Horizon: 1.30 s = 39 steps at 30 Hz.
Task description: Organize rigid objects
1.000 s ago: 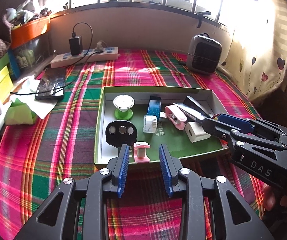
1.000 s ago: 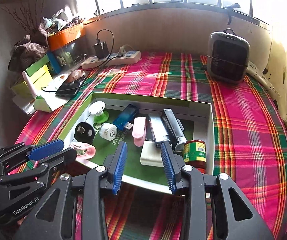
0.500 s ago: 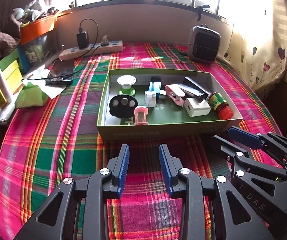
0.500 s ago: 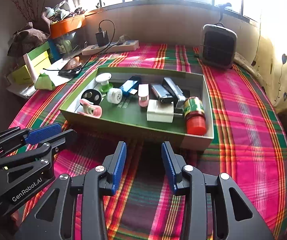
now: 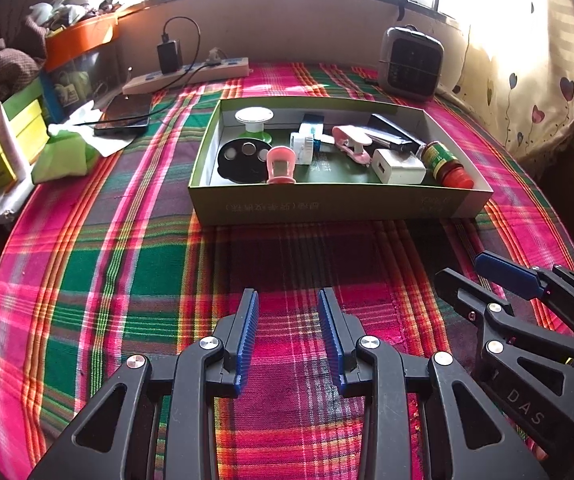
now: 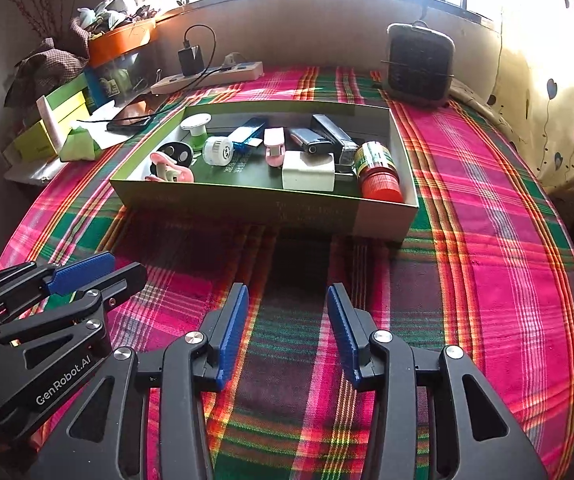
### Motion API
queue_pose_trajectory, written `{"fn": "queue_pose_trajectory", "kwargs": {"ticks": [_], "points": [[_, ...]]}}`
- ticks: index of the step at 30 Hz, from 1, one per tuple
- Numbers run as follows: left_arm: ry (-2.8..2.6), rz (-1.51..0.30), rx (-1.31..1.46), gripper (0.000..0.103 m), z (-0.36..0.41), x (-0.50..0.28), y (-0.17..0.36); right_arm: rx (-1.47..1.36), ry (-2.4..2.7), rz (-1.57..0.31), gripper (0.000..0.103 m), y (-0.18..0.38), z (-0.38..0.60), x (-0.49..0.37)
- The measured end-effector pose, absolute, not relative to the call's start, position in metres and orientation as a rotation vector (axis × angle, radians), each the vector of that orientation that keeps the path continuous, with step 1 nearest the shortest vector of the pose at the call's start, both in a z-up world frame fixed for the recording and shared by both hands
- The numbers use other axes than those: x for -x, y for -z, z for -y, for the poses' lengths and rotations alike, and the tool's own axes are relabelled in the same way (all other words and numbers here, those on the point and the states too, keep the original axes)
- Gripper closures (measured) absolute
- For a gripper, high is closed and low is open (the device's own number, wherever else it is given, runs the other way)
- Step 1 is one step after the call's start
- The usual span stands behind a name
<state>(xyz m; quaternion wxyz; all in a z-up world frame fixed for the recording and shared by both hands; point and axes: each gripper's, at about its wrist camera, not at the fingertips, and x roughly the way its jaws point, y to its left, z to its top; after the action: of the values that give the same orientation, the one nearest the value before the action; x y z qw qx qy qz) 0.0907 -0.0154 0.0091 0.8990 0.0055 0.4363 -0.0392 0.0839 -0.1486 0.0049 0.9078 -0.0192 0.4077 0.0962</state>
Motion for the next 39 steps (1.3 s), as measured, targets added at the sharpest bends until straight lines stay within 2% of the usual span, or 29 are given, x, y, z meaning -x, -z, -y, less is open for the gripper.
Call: {"fn": "queue_pose_trajectory", "kwargs": {"ticks": [3,13,18,39], "points": [[0.078,-0.912,-0.016,0.073,0.018,-0.089,-0.005,0.043,-0.187,-0.853,0.053,-0.002,0.150,-0.082],[0.065,-0.872,-0.021,0.065,0.023,-0.083,-0.002,0.029,-0.160,-0.861,0.051,0.004,0.158,-0.080],[0.061,-0.874,-0.038,0.062,0.026,-0.083,-0.002,0.069,-0.150,-0.864,0.045,0.005,0.152,-0.080],[0.076,-0.875,-0.043,0.055,0.029,-0.084,0.000,0.039,-0.081,-0.867,0.040,0.005,0.165,-0.075]]}}
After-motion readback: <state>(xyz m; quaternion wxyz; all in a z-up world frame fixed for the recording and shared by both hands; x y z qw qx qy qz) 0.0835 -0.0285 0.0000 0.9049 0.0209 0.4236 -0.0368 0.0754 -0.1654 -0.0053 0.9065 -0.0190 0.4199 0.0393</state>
